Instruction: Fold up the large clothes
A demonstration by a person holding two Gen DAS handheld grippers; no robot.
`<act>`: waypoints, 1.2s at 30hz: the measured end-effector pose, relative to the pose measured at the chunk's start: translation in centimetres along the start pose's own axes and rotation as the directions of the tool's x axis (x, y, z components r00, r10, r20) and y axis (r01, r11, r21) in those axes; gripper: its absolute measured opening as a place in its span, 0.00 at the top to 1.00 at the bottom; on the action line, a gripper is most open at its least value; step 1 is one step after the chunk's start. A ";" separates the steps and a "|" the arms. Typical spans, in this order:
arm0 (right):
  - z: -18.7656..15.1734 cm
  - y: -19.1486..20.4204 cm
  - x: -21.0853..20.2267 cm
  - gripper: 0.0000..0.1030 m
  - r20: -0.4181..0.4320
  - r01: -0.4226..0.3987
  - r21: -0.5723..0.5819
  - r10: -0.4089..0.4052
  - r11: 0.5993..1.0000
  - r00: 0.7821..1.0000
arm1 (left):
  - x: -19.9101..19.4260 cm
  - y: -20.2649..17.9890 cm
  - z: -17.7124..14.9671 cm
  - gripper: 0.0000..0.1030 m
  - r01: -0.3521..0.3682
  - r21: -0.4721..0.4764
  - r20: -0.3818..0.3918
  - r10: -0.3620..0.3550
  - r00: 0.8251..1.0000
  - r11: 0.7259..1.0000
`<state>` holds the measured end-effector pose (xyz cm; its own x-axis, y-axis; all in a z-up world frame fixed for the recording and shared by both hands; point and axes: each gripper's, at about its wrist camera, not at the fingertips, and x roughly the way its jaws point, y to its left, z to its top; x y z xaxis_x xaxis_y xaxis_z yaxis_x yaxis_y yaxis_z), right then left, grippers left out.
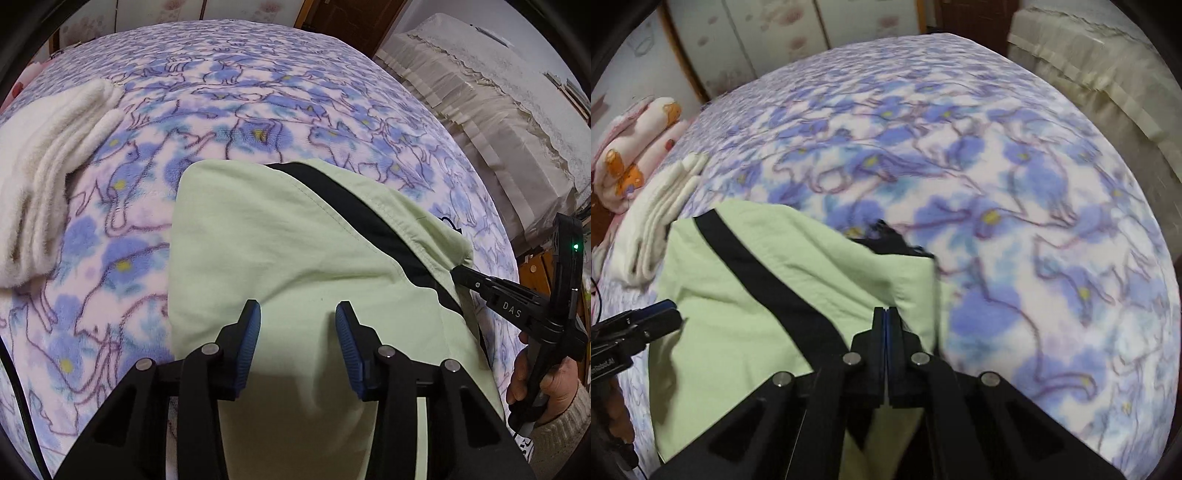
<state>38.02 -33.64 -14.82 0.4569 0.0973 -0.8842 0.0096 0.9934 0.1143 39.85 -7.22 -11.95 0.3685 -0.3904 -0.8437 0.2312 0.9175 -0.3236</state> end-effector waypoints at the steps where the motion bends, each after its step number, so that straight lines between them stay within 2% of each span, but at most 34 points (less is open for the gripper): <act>1: -0.1 0.1 0.0 1.00 -0.005 0.002 0.000 -0.002 1.000 1.000 | 0.0 0.0 0.0 0.59 -0.004 0.002 -0.001 0.004 1.000 1.000; 8: 0.2 0.1 -0.4 1.00 -0.008 0.009 0.032 -0.009 0.999 1.000 | -0.4 0.0 0.1 0.57 -0.008 -0.021 -0.016 0.008 1.000 1.000; 12: 0.2 0.1 -1.2 1.00 -0.008 0.001 0.054 0.000 0.999 1.000 | -0.8 -0.2 0.0 0.48 -0.013 -0.025 -0.020 0.012 1.000 1.000; 17: 0.1 0.7 -2.7 0.98 -0.001 -0.005 0.051 0.005 0.999 1.000 | -1.7 -0.3 -0.4 0.46 -0.022 -0.033 -0.022 0.021 1.000 0.999; 24: -0.4 1.4 -5.2 0.98 -0.009 -0.016 0.074 0.016 0.997 1.000 | -4.1 -0.2 -1.0 0.34 -0.046 -0.060 -0.031 0.044 0.999 0.997; 28: -1.6 2.0 -7.2 0.97 -0.014 -0.038 0.086 0.040 0.996 0.999 | -6.1 0.0 -1.6 0.31 -0.038 -0.081 -0.035 0.035 0.999 0.996; 36: -5.1 2.4 -11.7 0.80 -0.021 -0.078 0.110 0.081 0.991 0.996 | -9.5 -0.5 -3.4 0.30 -0.042 -0.066 -0.061 0.038 0.997 0.997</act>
<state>28.18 -32.10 -6.48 0.4376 0.1787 -0.8812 0.0713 0.9701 0.2322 33.14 -3.73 -5.20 0.3213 -0.3498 -0.8800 0.1554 0.9361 -0.3154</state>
